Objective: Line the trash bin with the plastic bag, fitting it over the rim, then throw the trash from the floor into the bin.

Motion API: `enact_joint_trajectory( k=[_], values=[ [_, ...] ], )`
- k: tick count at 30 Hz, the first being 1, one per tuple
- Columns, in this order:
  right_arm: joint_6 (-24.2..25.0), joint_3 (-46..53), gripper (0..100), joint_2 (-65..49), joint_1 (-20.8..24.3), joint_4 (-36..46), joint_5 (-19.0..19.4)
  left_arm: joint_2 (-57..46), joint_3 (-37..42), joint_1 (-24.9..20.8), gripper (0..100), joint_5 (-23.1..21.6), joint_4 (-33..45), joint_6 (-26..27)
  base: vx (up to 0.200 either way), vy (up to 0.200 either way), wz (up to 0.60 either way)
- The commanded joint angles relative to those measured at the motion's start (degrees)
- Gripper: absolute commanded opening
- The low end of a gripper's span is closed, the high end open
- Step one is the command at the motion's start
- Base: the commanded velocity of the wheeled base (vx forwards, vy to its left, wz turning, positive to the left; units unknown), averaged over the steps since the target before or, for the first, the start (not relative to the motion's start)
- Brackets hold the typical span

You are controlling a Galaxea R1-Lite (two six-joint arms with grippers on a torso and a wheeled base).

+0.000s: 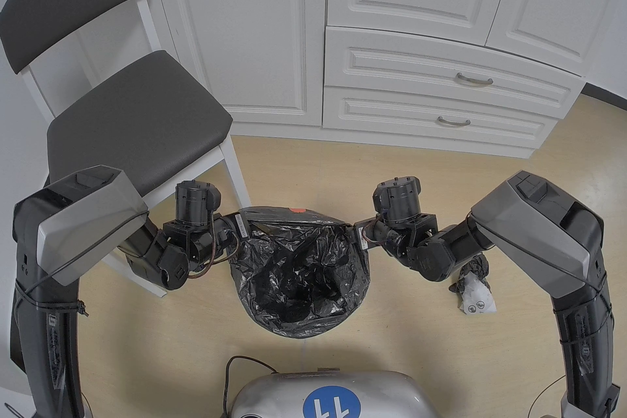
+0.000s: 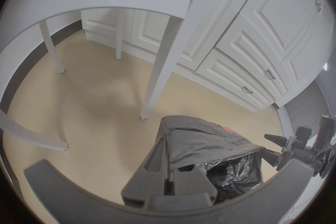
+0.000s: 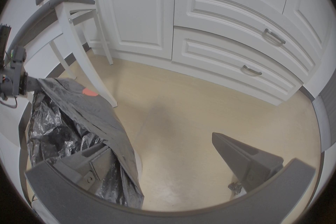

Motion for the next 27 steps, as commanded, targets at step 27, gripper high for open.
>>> enact_joint_trajectory(
  k=[27],
  values=[
    [0.2,-10.3,100,9.9,-4.0,-1.0,0.0,8.9,-9.9,0.1,0,6.5,7.6,-0.2,0.000,0.000,0.00]
  ],
)
